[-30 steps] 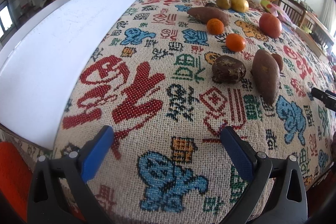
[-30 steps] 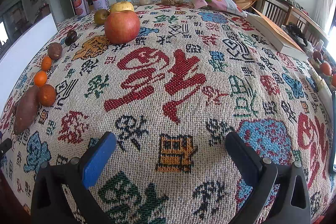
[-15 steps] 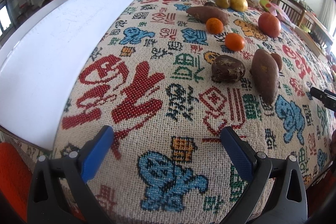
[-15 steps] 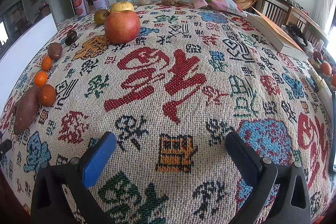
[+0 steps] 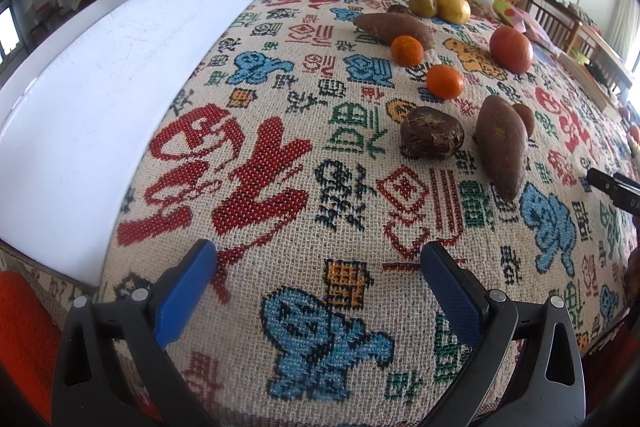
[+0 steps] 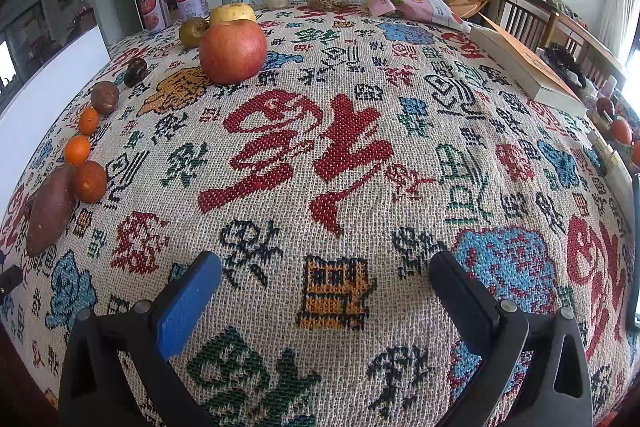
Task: Organize fruits
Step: 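Lower the open left tool toward the dark brown round fruit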
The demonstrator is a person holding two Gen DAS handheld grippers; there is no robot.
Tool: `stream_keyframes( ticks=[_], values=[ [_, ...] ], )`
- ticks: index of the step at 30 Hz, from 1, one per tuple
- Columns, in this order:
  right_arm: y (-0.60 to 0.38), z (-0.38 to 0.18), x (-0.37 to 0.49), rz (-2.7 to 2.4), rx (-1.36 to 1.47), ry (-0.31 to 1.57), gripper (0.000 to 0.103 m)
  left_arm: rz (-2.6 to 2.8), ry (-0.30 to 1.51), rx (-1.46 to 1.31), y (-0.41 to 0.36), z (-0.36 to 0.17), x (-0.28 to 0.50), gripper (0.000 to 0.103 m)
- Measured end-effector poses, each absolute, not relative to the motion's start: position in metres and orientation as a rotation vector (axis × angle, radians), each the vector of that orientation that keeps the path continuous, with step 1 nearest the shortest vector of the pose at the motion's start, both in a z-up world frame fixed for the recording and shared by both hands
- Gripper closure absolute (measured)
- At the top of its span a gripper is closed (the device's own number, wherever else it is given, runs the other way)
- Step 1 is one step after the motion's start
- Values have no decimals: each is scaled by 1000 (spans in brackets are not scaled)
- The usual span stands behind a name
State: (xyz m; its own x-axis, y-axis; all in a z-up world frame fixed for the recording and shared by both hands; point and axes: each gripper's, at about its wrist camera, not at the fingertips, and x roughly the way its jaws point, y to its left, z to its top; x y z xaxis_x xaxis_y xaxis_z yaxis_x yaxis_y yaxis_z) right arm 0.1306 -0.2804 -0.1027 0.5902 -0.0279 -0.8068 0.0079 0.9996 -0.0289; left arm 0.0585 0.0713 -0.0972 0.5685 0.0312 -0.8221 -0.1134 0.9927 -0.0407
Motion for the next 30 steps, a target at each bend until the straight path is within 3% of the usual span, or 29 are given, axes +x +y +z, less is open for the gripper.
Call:
stream_keyframes(
  ticks=[13, 18, 30],
  values=[
    [-280, -103, 131, -20, -23, 939, 0, -12, 876, -156, 87, -67, 59, 1],
    [-280, -103, 130, -21, -23, 939, 0, -101, 926, -203, 89, -68, 75, 2],
    [-281, -103, 130, -20, -23, 939, 0, -265, 947, 29, 39, -86, 129, 4]
  ],
)
